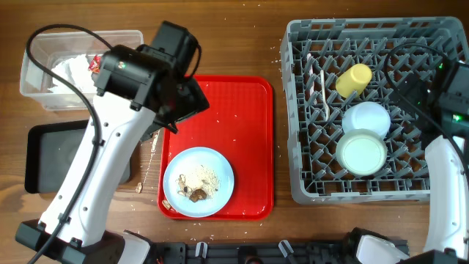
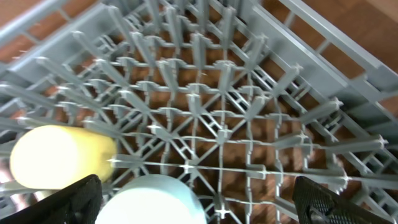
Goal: Sort waste into correct bins and load items into the dishwasher rack
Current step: 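Reach the left gripper to the light-blue plate and grasp its rim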
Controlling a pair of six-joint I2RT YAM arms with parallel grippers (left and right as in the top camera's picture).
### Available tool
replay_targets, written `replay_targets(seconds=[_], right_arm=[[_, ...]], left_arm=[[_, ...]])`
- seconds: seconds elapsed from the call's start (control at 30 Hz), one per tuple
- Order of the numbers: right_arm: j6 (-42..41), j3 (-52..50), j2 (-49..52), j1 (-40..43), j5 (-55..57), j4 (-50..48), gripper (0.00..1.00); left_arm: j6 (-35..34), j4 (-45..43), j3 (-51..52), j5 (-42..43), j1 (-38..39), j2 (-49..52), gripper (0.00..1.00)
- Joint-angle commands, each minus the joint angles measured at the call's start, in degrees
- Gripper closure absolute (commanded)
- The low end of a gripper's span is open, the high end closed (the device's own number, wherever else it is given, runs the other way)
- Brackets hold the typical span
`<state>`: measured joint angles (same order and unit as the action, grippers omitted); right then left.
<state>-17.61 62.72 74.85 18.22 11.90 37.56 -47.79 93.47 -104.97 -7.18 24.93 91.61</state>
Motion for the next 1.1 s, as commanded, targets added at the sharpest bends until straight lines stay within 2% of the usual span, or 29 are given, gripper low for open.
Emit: replay_targets(seconds=[0.0,0.17,0.3,0.47,0.53,0.6,0.63,0.67,0.73,0.9,1.07], right_arm=[[2.5,3.1,-5.6,0.2,-5.7,-0.2,0.0],[2.4,3.1,-19.0,0.2,-6.0,4.0,0.0],[2.4,3.1,-24.5,0.2,-6.0,6.2,0.0],[2.4,3.1,-21.6,0.2,-6.0,6.2,0.0],[2.4,3.1,-17.9,0.2,-6.0,6.2,0.01],[3.2,3.1,-14.3,0.2,-4.1,4.8,0.0],[6.5,3.1,-12.1,0.2,-1.7,3.6,0.0],[6.7,3.1,-10.7,0.2,-3.9,3.1,0.0],[6.7,3.1,-10.4,0.2,-7.3,2.3,0.0],[6.7,3.1,-10.4,0.2,-7.3,2.3,0.0],[6.7,3.1,-10.3,0.2,-7.3,2.3,0.0]], left_arm=[[-2.9,0.3,0.2,-3.0,1.6,0.2,0.0],[-5.7,-0.7,6.6,-2.7,2.0,0.2,0.0],[-5.6,-4.2,8.7,-1.9,2.8,0.2,0.0],[-5.7,-5.6,8.8,-1.3,8.2,0.3,0.0],[-7.9,-7.0,10.3,-1.3,11.9,0.3,0.01],[-11.4,-9.7,13.4,-1.3,14.8,0.3,0.05],[-11.5,-12.0,15.6,-1.3,15.9,0.3,0.11],[-11.5,-13.5,17.2,-1.2,16.5,0.3,0.16],[-14.6,-14.4,19.8,-1.2,17.1,0.3,0.19],[-22.2,-19.3,26.3,2.4,19.1,0.3,0.23],[-27.1,-23.5,29.1,1.4,21.3,0.4,0.31]])
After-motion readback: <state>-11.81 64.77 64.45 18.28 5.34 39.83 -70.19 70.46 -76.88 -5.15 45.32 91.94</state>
